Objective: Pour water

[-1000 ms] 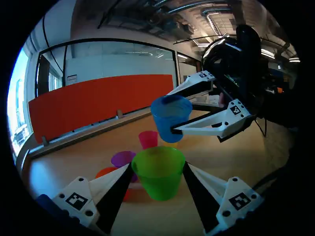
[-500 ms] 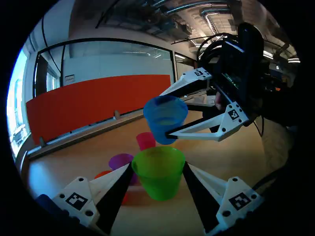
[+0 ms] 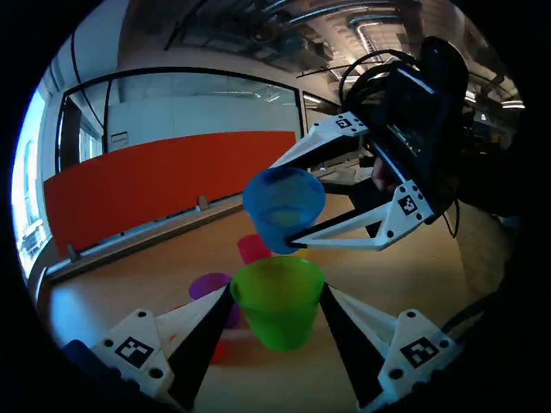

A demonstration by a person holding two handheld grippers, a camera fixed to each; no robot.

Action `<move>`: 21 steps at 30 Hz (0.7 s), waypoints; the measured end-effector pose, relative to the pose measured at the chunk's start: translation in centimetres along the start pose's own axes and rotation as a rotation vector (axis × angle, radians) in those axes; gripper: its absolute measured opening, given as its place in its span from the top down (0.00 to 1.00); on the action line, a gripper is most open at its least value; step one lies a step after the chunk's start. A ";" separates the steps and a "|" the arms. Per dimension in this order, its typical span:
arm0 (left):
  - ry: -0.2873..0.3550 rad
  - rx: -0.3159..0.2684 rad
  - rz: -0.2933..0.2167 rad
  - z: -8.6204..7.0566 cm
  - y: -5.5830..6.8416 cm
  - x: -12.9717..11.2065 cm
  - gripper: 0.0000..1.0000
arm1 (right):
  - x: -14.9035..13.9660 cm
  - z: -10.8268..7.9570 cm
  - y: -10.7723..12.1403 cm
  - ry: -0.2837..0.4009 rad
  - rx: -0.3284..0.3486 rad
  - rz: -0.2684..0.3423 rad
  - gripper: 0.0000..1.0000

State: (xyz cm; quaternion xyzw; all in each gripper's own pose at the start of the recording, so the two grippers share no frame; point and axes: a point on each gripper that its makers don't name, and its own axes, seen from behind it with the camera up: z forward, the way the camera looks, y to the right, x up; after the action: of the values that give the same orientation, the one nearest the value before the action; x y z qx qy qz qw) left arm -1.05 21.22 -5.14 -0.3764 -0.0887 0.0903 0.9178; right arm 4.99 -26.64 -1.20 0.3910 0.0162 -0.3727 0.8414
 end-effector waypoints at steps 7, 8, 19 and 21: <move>0.001 -0.004 -0.004 0.3 -0.1 -0.1 0.11 | 0.3 0.3 0.0 -0.003 0.004 -0.045 0.07; 0.000 -0.004 -0.003 0.3 -0.1 -0.1 0.11 | 0.3 0.4 0.0 -0.003 0.004 -0.053 0.07; 0.001 -0.005 -0.002 0.5 -0.2 0.0 0.11 | 0.8 0.7 0.2 -0.015 -0.010 -0.137 0.07; 0.000 -0.004 0.001 0.5 -0.2 0.0 0.11 | 0.8 0.7 0.2 -0.016 -0.012 -0.151 0.07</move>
State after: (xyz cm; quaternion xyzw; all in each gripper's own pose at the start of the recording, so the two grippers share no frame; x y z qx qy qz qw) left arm -1.18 21.46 -4.65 -0.3783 -0.0887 0.0904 0.9170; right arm 5.52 -27.57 -0.86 0.3804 0.0411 -0.4383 0.8133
